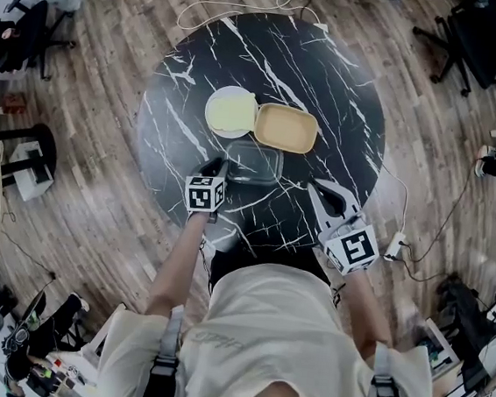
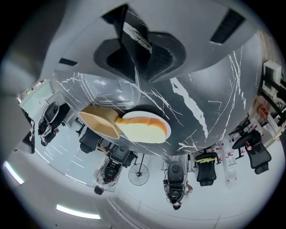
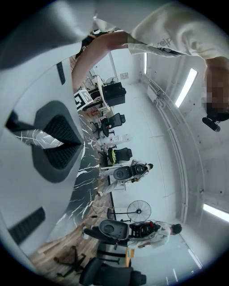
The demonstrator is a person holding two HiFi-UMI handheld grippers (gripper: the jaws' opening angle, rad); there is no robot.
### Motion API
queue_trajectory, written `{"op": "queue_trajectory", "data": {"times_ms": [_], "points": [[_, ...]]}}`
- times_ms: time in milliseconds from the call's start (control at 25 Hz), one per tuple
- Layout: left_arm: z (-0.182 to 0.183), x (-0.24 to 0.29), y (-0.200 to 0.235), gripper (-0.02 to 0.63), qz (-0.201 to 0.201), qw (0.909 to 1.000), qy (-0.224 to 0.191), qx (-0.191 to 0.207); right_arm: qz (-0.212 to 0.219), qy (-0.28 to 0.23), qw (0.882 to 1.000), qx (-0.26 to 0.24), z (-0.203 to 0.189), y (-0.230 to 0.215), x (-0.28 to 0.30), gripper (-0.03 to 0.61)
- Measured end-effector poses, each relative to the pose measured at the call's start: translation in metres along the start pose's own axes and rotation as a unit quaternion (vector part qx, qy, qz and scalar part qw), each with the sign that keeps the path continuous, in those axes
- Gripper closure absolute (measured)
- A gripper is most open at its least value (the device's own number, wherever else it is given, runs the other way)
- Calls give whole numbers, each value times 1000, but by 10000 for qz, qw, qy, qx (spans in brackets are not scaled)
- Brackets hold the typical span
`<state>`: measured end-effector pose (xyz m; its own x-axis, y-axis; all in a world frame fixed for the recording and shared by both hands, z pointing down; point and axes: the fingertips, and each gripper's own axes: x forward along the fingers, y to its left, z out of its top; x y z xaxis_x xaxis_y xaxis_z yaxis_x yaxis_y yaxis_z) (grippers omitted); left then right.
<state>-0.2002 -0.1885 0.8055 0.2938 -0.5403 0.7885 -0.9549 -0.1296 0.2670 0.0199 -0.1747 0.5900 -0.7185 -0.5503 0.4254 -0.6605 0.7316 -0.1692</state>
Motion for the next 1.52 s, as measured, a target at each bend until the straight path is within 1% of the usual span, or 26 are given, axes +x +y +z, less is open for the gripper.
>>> {"op": "queue_trajectory", "data": {"times_ms": [280,400,520,600,760,960,1040,1120,1240,1400,1520], "points": [[-3,-1,4,514,-6,10000,35,-64,29,-42,10000,-4,-2,6,-1,572],[-2,-1,4,580,43,9999,108,-28,51,-45,10000,-16,-2,8,-1,571],[-1,0,3,589,116,9998,181,34,42,-9,10000,-23,-2,9,-2,572],[-1,0,4,589,121,9997,223,-2,37,-19,10000,-28,-2,9,-3,572],[-2,2,6,589,21,9992,345,-210,2,-48,10000,-2,-3,9,-5,572],[-4,6,8,590,-428,9951,455,-761,-15,-37,10000,8,-6,12,-7,572],[-4,5,8,592,-518,9940,433,-857,-22,-76,10000,1,-5,14,-8,572],[-4,4,7,594,-446,9959,370,-694,-30,-103,9999,-12,-3,16,-9,572],[0,-2,4,597,-209,9993,111,-284,-79,-138,9999,-21,-1,17,-12,572],[9,-17,-6,597,-156,9994,-248,-170,-186,-148,9997,3,-2,17,-17,572],[18,-36,-16,597,-167,9987,-471,85,-201,-171,9996,-23,-3,22,-20,572]]}}
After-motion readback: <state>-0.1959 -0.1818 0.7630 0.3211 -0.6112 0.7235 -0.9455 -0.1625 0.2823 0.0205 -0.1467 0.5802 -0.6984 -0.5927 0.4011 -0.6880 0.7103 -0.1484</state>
